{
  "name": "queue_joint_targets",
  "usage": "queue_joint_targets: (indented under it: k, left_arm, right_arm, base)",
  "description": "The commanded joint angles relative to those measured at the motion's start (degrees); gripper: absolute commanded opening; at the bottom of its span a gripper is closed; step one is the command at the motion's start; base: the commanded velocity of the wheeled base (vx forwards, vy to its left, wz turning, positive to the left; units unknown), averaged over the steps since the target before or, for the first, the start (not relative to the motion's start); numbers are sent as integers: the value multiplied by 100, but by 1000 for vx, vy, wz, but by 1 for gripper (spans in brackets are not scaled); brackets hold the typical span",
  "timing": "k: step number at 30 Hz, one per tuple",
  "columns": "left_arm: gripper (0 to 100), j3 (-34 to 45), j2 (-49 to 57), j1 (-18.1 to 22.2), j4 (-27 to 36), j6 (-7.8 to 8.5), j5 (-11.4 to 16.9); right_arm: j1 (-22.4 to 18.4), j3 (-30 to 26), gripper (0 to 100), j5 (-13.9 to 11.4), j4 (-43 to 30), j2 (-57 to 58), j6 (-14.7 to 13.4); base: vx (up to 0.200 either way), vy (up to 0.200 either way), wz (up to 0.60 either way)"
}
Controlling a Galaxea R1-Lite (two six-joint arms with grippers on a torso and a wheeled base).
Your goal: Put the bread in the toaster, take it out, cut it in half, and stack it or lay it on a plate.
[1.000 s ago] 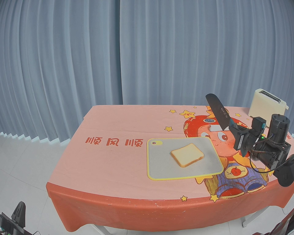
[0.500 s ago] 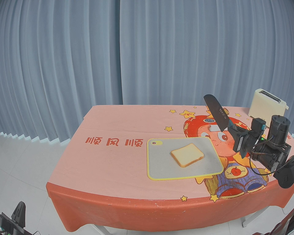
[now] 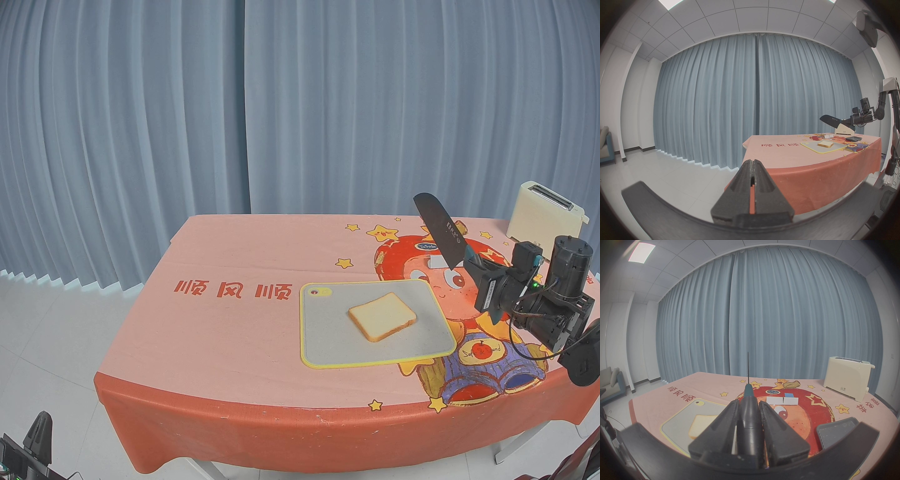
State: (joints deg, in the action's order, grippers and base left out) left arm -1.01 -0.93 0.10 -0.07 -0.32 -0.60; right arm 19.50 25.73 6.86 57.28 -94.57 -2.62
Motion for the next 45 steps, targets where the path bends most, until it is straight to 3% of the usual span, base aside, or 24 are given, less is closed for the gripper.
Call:
queue_joint_targets:
  k: [1,25,31,45]
  left_arm:
    - [0,101,93,-1,-1,-3,-2]
    - [0,101,93,-1,-1,-3,-2]
    - [0,101,93,-1,-1,-3,-2]
    - [0,101,93,-1,-1,-3,-2]
  right_arm:
    - [18,-7,0,-1,2,9,-2]
    - [27,-16,0,-1,2,0,-2]
    - [141,63,0,-1,-24,106,104]
    - [493,1206,0,-97,-1413,44,104]
  base:
    - [0,0,0]
    - [0,0,0]
    - [0,0,0]
    - [0,0,0]
